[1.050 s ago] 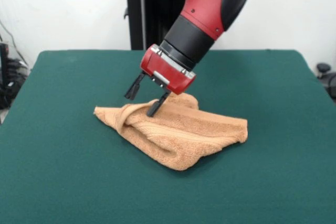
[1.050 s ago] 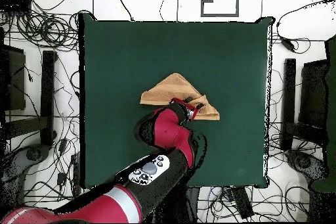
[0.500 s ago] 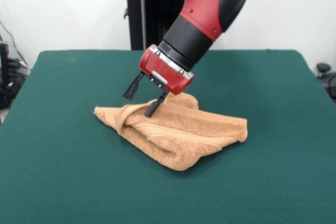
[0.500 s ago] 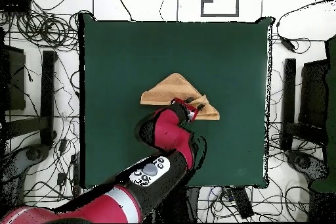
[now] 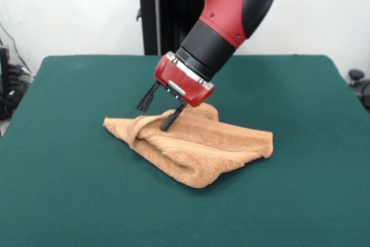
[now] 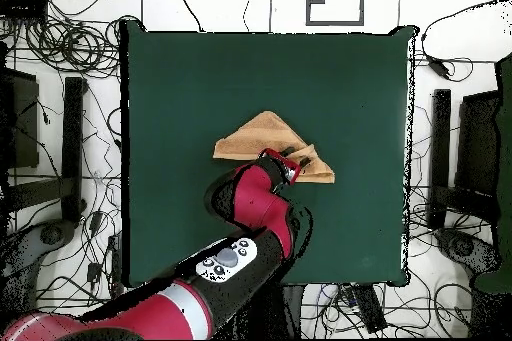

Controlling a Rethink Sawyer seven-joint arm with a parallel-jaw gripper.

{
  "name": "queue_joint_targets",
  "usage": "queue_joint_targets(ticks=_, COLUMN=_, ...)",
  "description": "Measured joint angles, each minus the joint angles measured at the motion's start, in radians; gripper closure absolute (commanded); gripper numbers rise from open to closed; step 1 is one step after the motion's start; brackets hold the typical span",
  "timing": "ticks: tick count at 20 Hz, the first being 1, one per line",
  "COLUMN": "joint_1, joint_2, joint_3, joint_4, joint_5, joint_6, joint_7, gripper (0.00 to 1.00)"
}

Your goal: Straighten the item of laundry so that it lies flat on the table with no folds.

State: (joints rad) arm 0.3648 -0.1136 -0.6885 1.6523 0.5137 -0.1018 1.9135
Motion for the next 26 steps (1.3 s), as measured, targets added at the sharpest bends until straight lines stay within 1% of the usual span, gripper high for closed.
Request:
queue_joint_targets(ticks=1, joint_1=0.001, joint_2=0.006, joint_3=0.000, joint_4=0.000, joint_5=0.000, joint_6=0.000, joint_7=0.000, gripper=1.00)
queue_joint_targets(ticks=12, joint_1=0.007, joint_2=0.009, joint_3=0.000, joint_4=0.000, joint_5=0.007, joint_6=-0.010, joint_7=0.000, gripper=1.00)
queue_joint_targets(ticks=18, joint_1=0.043, joint_2=0.025, joint_3=-0.007, joint_4=0.000, joint_5=0.035, joint_6=-0.010, joint_7=0.000, gripper=1.00)
queue_joint_targets(ticks=26, joint_1=0.084, joint_2=0.026, joint_3=-0.046, joint_4=-0.001, joint_5=0.038, joint_6=0.001, joint_7=0.000, gripper=1.00)
